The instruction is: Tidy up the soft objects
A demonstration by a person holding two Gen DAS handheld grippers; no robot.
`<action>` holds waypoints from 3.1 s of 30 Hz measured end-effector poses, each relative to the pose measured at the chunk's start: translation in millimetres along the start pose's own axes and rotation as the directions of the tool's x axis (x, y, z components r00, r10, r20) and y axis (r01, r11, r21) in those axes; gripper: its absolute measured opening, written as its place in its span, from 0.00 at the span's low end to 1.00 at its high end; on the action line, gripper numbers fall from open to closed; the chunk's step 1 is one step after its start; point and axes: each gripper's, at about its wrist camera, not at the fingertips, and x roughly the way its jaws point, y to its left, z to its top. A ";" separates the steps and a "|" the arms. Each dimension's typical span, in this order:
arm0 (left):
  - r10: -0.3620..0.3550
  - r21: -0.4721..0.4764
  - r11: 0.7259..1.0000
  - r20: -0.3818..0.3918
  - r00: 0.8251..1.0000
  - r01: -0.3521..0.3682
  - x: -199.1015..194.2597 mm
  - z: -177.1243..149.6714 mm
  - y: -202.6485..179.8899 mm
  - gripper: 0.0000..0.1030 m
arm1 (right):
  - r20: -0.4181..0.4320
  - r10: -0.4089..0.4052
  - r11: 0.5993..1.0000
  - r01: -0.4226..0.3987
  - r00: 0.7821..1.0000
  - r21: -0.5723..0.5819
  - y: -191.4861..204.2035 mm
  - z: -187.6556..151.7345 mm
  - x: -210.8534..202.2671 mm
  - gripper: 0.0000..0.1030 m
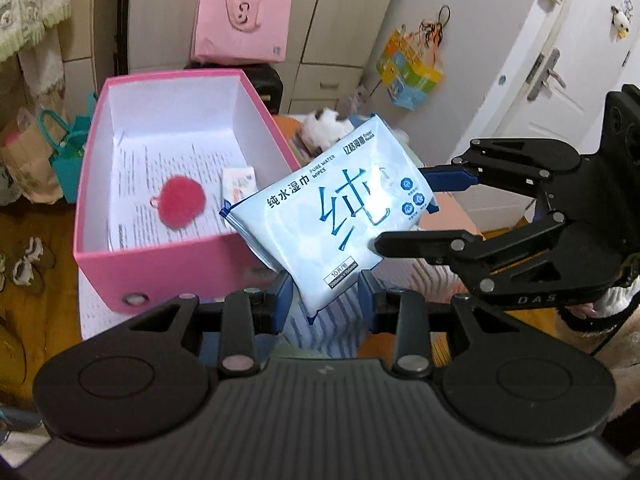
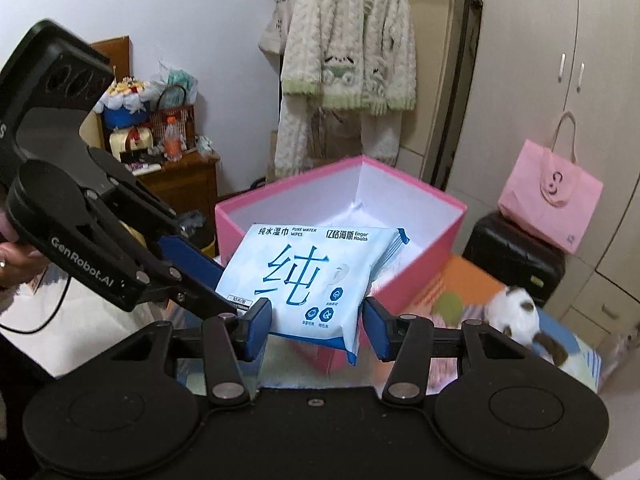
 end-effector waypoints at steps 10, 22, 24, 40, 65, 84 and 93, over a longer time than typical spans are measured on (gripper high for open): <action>-0.008 -0.041 0.999 0.023 1.000 0.009 20.9 32.8 36.9 0.32 | 0.080 0.016 1.000 -0.015 0.997 -0.015 -29.7 29.4 38.2 0.50; 0.028 -0.136 0.991 0.080 0.996 -0.017 57.6 76.1 85.1 0.32 | 0.082 0.048 0.991 -0.058 0.995 0.121 -90.3 50.1 100.8 0.42; 0.058 -0.137 0.990 0.090 0.994 -0.045 62.8 80.1 89.2 0.32 | 0.089 0.053 0.989 -0.065 0.995 0.131 -95.7 53.7 111.6 0.42; 0.256 -0.078 0.964 0.022 0.966 -0.253 107.5 99.7 114.6 0.32 | -0.020 0.058 0.980 -0.053 0.998 0.192 -111.5 65.2 191.1 0.42; 0.388 0.149 0.904 0.106 0.915 -0.401 57.2 72.0 59.8 0.43 | -0.104 -0.001 0.989 0.017 0.995 0.150 -90.4 49.8 150.7 0.41; 0.308 0.252 0.901 0.201 0.930 -0.353 -4.7 50.1 -15.8 0.54 | 0.021 -0.061 0.997 0.060 0.998 0.037 -54.9 33.9 24.3 0.45; 0.234 0.339 0.897 0.180 0.955 -0.284 2.9 35.1 -60.5 0.54 | 0.072 -0.170 0.968 0.153 0.983 0.201 -85.3 -22.7 -41.1 0.45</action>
